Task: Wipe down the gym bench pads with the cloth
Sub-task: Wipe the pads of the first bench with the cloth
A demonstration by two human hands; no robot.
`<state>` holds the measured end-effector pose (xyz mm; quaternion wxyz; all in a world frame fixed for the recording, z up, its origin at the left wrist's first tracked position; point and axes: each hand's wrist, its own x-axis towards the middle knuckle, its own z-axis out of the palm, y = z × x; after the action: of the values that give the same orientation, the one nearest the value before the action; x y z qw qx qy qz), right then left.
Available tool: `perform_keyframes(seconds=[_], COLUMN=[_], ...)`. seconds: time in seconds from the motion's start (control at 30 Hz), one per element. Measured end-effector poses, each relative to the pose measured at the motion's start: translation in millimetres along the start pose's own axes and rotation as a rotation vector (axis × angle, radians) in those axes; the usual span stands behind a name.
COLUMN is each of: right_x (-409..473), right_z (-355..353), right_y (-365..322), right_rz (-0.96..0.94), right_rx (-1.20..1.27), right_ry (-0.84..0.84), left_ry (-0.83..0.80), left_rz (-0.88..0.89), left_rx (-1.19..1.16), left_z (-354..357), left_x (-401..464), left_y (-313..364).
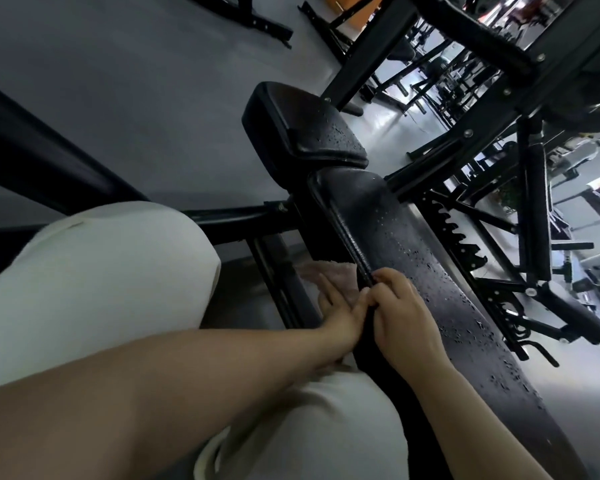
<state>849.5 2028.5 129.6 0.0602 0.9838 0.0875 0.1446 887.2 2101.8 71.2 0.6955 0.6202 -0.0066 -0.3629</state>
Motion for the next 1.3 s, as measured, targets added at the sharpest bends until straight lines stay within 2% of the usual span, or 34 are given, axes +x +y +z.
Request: perform_keyframes(seconds=[0.17,0.27,0.37,0.43,0.57,0.7,0.8,0.9,1.0,1.17,1.3], right_x=[23.2,36.7,52.2,62.1,78.4,89.3,91.3,90.9,90.8,92.1,90.7], right_z=[4.4,6.8,8.7,11.3,16.4,20.7,22.1,22.2,20.5,19.1,17.9], right_y=[-4.1,-8.0,-11.4,-13.7,-21.2,-26.0,-30.0,-34.0,-35.2,-38.4,-40.1], right_rz=[0.073,0.118,0.177,0.206,0.254,0.369,0.491,0.546,0.563,0.578,0.58], right_rx=[0.027,0.057,0.103,0.116,0.114,0.092,0.152,0.177,0.184,0.195,0.191], right_ry=[0.002,0.012,0.022,0.03,0.047,0.042,0.037,0.026,0.019,0.012,0.019], left_ry=[0.157,0.175,0.288,0.313,0.359,0.346,0.346,0.355,0.273,0.22,0.291], left_rz=[0.194,0.198,0.203,0.285,0.268,0.33,0.278,0.315,0.335,0.389,0.39], left_rx=[-0.132,-0.24,-0.308,-0.278,-0.337,-0.074,-0.005,0.1,0.233,0.28,0.291], left_z=[4.8,-3.0,-13.0,-19.4,-40.8,-66.9,-83.4,-98.5,-111.0,-124.4,-118.2], left_x=[-0.5,6.5,20.5,21.3,35.5,58.9,77.0,87.2,92.4,101.1,98.2], left_y=[-5.6,6.6,16.8,23.3,35.3,49.1,53.4,62.1,71.0,77.6,77.6])
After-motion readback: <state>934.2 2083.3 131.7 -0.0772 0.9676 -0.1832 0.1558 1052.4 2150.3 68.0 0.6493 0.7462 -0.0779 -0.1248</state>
